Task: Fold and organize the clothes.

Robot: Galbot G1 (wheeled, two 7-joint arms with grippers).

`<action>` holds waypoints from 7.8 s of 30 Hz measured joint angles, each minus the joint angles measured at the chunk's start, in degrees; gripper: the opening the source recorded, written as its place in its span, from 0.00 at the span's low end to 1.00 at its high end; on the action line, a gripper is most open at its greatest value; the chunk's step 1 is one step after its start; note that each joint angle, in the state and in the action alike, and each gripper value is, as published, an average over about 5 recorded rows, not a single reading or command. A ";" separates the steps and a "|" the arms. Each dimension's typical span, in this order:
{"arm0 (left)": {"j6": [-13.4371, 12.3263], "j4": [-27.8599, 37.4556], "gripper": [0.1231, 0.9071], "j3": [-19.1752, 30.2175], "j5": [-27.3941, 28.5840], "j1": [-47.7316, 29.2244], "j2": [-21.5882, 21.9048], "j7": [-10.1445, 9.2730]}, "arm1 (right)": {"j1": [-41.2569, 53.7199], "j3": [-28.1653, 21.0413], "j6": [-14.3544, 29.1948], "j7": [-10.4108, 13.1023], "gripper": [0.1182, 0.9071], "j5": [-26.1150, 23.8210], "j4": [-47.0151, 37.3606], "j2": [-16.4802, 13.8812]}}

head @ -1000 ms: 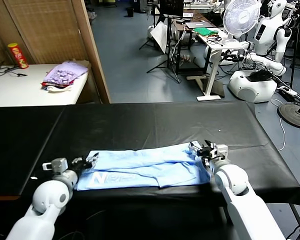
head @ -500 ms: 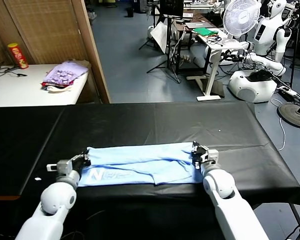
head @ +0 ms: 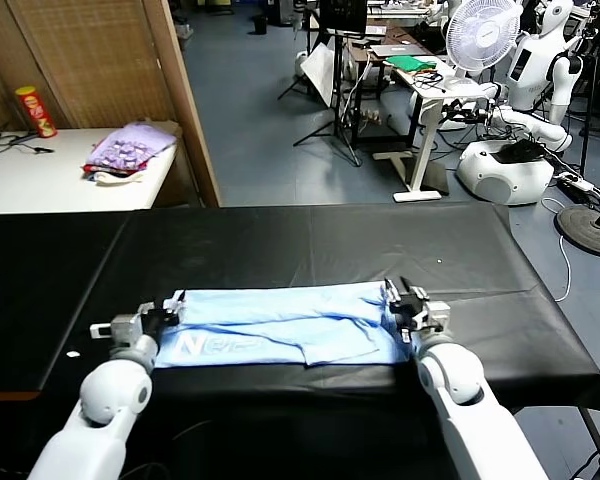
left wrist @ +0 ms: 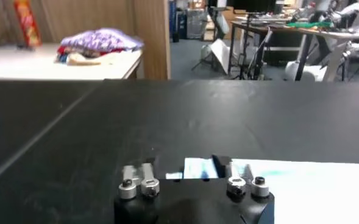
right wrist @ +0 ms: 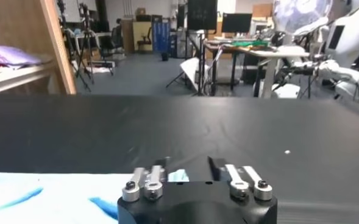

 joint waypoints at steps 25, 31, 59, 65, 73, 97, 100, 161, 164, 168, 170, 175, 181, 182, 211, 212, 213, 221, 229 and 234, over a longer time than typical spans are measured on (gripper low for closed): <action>-2.34 -3.47 0.25 -4.01 4.69 9.85 -6.08 5.40 | -0.99 -0.76 -0.27 -0.28 0.86 -1.28 3.00 0.81; -3.44 -2.62 0.03 -4.14 12.06 10.04 -5.50 7.18 | -1.79 -0.03 -1.40 0.12 0.86 -1.29 4.68 0.83; 7.97 -19.20 0.03 6.14 -6.24 5.62 2.61 -4.38 | -7.78 3.81 -3.26 1.59 0.86 -4.18 11.59 2.67; 7.97 -18.37 0.03 12.20 -8.26 1.61 -3.39 -5.03 | -8.17 4.03 -3.29 1.63 0.86 -4.61 11.57 2.88; 7.62 -16.26 0.03 16.18 -7.63 -1.09 -10.02 -5.41 | -7.26 3.30 -3.29 1.62 0.86 -4.73 10.51 3.23; 2.83 -12.48 0.85 15.36 -0.65 -0.61 -14.97 -0.12 | -6.43 1.28 -2.79 0.04 0.86 -5.05 8.97 3.51; 1.32 -11.73 0.86 12.61 -0.65 0.45 -12.64 1.61 | -6.22 0.95 -2.76 -0.16 0.86 -5.01 8.69 3.55; -0.73 -13.94 0.02 -9.53 18.71 8.32 14.18 0.83 | -6.45 0.35 -3.45 0.30 0.86 -5.33 10.16 4.79; -1.22 -15.24 0.02 -5.09 13.36 7.14 12.14 -0.78 | -7.21 0.84 -3.36 0.21 0.86 -5.72 10.32 4.72; 0.29 -15.65 0.02 2.68 5.29 4.91 7.29 -5.19 | -8.01 1.16 -3.15 0.10 0.86 -6.38 10.13 4.83; 0.34 -15.35 0.02 6.29 3.51 3.69 4.20 -6.39 | -8.17 1.04 -3.11 0.00 0.86 -6.65 9.92 4.87; -0.66 -13.35 0.02 13.50 4.93 1.27 -4.01 -6.78 | -7.75 0.19 -3.11 -0.54 0.86 -6.70 9.27 4.86; -4.07 -10.72 0.18 18.69 9.30 0.06 -10.80 -3.87 | -6.50 -1.58 -3.74 -2.92 0.86 -3.81 8.43 4.41; -5.09 -10.39 0.26 19.29 10.25 0.06 -11.38 -2.90 | -6.26 -1.94 -4.13 -3.31 0.86 -2.99 8.33 4.24; -19.64 -17.64 0.86 13.88 11.76 7.75 -5.43 5.74 | 7.81 -21.45 -8.12 -4.50 0.15 6.07 -3.57 7.89; -19.75 -17.75 0.86 13.75 11.82 8.00 -5.38 5.51 | 7.87 -21.39 -7.96 -4.62 0.11 5.50 -3.78 7.89; -19.90 -17.83 0.86 13.60 11.98 8.25 -5.29 5.40 | 7.89 -21.28 -7.82 -4.71 0.06 4.93 -3.96 7.87; -20.84 -17.68 0.86 12.55 15.04 10.21 -4.20 4.07 | 6.46 -18.82 -3.57 -7.18 0.00 -3.47 -3.99 5.68; -24.84 -15.72 0.86 11.60 15.17 12.27 -2.50 4.67 | 2.54 -13.66 6.83 -11.08 0.37 -13.48 -0.18 -1.17; -22.92 -15.86 0.86 10.57 14.02 13.82 -1.07 2.66 | -2.00 -10.58 13.15 -8.93 0.70 -15.00 4.09 -3.37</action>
